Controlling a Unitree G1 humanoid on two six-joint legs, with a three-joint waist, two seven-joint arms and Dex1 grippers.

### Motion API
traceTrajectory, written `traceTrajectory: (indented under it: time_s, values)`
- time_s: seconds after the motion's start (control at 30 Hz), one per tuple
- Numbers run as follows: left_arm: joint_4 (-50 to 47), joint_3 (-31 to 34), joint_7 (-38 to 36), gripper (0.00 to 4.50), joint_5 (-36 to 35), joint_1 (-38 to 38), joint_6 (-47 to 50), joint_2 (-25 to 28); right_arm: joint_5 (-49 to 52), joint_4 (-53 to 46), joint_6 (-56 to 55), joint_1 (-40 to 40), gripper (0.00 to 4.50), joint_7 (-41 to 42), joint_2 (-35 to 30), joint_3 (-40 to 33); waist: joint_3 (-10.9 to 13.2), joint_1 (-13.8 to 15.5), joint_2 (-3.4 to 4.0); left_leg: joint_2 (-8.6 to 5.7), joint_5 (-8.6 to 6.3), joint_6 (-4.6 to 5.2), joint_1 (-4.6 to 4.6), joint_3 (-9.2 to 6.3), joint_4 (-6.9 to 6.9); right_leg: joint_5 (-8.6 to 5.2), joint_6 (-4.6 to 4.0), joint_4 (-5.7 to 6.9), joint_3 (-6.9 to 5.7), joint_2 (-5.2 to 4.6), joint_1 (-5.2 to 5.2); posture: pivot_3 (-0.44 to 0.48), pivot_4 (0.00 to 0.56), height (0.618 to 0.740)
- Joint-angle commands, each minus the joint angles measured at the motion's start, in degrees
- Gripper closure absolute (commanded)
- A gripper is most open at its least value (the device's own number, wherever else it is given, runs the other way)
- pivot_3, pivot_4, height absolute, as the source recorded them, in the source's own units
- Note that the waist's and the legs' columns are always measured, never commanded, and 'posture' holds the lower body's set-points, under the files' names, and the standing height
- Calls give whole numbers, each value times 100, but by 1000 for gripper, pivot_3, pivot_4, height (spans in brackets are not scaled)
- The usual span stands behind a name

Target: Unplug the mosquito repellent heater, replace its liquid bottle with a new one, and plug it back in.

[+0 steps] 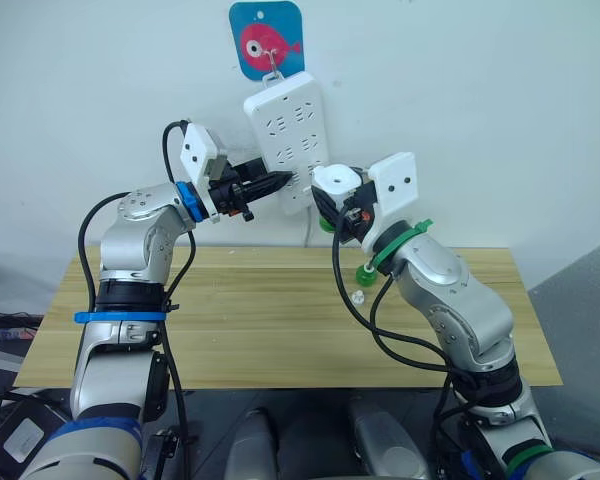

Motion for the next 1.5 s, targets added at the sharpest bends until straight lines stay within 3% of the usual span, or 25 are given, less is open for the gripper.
traceTrajectory:
  time_s: [0.03, 0.7, 1.07, 1.5]
  values:
    - [-140, 128, 239, 3168, 26, -14, 36, 49, -115, -174, -307, -95, 1466, 182, 100, 57, 0, 0, 0, 0, 0, 0, 0, 0, 0, 0, 0, 0, 0, 0, 0, -219, 178, 740]
    - [-317, 159, 221, 3169, -118, 26, 293, 60, -825, 486, -1440, 340, 1476, 499, 376, 167, -2, 0, 0, 0, 2, -3, 1, -3, 0, 0, -1, 4, -4, 0, 0, -216, 178, 740]
    - [-394, 188, 222, 3170, -153, 42, 366, 50, -730, 1165, -1273, -69, 1476, 822, 713, 44, -10, -19, 2, 2, 4, -4, 6, -4, -1, 2, -3, 8, -6, 0, 1, -210, 176, 740]
    - [-521, 217, 234, 3170, -212, 71, 485, 10, -1016, 2226, -2038, -474, 1476, 1081, 921, 93, -16, -138, 1, 4, 7, -6, 68, -1, -5, 3, -5, 13, -4, 3, 54, -207, 172, 740]
